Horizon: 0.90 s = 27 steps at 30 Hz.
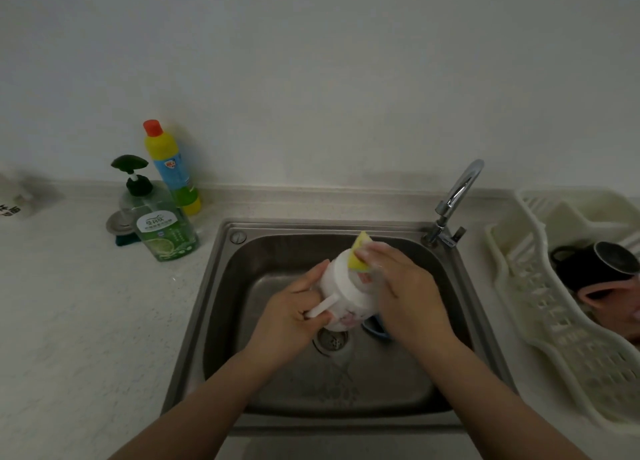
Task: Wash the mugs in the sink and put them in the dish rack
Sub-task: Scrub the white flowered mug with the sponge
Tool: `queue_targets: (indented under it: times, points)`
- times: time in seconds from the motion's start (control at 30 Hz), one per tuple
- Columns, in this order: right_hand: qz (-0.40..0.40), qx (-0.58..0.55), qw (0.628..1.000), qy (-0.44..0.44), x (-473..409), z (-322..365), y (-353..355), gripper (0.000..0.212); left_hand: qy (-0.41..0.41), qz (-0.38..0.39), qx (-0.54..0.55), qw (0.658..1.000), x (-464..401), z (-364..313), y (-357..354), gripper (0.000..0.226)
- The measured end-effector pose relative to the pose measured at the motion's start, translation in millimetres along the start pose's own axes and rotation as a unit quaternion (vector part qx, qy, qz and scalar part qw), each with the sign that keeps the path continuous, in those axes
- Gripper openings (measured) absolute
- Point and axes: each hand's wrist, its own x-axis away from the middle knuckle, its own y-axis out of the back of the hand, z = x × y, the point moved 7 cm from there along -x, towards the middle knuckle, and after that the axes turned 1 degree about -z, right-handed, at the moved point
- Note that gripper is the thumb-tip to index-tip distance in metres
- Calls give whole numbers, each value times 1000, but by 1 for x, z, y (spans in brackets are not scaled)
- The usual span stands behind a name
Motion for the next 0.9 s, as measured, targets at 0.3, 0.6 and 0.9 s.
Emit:
queue_targets:
  times: [0.3, 0.6, 0.9]
  points:
    - [-30, 89, 992, 86, 5, 3, -1, 35, 49, -34, 62, 996, 6, 9, 9, 9]
    - [-50, 75, 990, 105, 12, 6, 3, 36, 47, -62, 68, 995, 10, 2, 20, 55]
    - [-41, 74, 993, 85, 12, 4, 4, 41, 41, -70, 79, 994, 11, -5, 18, 56]
